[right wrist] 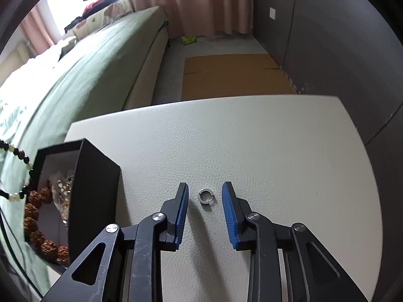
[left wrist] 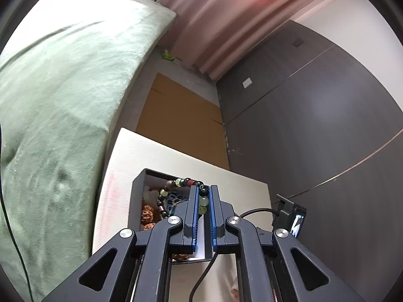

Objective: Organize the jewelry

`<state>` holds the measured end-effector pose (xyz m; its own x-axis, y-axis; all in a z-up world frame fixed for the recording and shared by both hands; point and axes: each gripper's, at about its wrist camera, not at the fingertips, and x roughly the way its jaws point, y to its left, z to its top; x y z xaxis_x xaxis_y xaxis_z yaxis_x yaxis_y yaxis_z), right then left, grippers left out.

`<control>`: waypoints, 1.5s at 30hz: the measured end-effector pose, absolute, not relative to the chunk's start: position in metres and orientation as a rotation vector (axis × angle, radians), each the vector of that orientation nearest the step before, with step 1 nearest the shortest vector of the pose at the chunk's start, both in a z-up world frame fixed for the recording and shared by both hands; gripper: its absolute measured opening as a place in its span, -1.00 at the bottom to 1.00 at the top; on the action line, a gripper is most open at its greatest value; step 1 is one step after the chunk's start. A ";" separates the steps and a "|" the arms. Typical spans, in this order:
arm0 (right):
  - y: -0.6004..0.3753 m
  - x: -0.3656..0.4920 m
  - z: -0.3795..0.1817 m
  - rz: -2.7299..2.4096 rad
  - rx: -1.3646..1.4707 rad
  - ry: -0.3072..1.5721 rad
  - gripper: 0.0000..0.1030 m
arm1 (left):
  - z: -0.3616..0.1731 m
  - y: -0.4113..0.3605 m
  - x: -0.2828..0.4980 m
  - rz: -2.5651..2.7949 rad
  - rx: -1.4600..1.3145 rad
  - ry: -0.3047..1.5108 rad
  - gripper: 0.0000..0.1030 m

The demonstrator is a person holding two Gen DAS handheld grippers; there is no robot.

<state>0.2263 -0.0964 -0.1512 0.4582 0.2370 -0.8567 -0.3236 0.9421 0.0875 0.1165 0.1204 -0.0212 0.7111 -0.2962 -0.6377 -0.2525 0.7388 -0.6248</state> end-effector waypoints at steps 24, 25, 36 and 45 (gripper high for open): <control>-0.126 0.205 -0.096 0.545 0.217 0.959 -0.71 | -0.030 0.121 0.111 0.077 -0.769 0.818 0.12; -0.125 0.201 -0.092 0.568 0.232 0.947 -0.71 | -0.030 0.121 0.109 0.079 -0.768 0.818 0.12; -0.094 0.177 -0.078 0.808 0.407 0.901 -0.68 | -0.025 0.139 0.089 0.122 -0.778 0.798 0.12; -0.101 0.167 -0.086 0.742 0.417 0.956 0.14 | -0.024 0.140 0.074 0.151 -0.777 0.798 0.12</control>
